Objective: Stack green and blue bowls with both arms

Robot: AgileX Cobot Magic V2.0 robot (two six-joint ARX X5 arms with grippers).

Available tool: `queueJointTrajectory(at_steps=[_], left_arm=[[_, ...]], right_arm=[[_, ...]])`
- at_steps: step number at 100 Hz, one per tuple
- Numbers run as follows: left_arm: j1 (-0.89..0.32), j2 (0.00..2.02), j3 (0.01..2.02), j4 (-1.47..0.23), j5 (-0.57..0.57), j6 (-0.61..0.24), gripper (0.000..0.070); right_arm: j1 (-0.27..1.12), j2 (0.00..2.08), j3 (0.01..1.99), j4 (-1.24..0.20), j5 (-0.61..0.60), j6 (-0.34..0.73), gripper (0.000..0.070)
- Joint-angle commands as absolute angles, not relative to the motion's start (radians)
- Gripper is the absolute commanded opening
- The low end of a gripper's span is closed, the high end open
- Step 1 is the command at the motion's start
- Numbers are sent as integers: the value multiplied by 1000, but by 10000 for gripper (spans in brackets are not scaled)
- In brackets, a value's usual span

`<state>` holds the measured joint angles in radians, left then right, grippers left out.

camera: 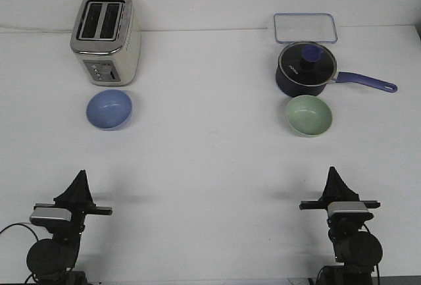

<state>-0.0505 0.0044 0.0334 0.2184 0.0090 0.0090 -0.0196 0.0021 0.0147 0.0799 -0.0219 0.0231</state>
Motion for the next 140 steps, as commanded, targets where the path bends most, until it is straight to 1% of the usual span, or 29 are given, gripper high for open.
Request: queueJointTrajectory(at_steps=[1, 30, 44, 62, 81, 126, 132, 140], left_arm=[[-50, 3, 14, 230, 9, 8, 12], [-50, 3, 14, 230, 9, 8, 12], [-50, 3, 14, 230, 9, 8, 12], [-50, 3, 14, 230, 9, 8, 12], [-50, 3, 14, 230, 9, 8, 12], [-50, 3, 14, 230, 9, 8, 12], [-50, 3, 14, 230, 9, 8, 12], [-50, 3, 14, 230, 9, 8, 12]], right_arm=[[-19, 1, 13, 89, -19, 30, 4], [-19, 1, 17, 102, -19, 30, 4], [-19, 1, 54, 91, -19, 30, 4], [-19, 23, 168, 15, -18, 31, 4], [-19, 144, 355, -176, -18, 30, 4], [-19, 646, 881, -685, -18, 35, 4], [-19, 706, 929, -733, -18, 35, 4], [-19, 774, 970, -757, -18, 35, 4]])
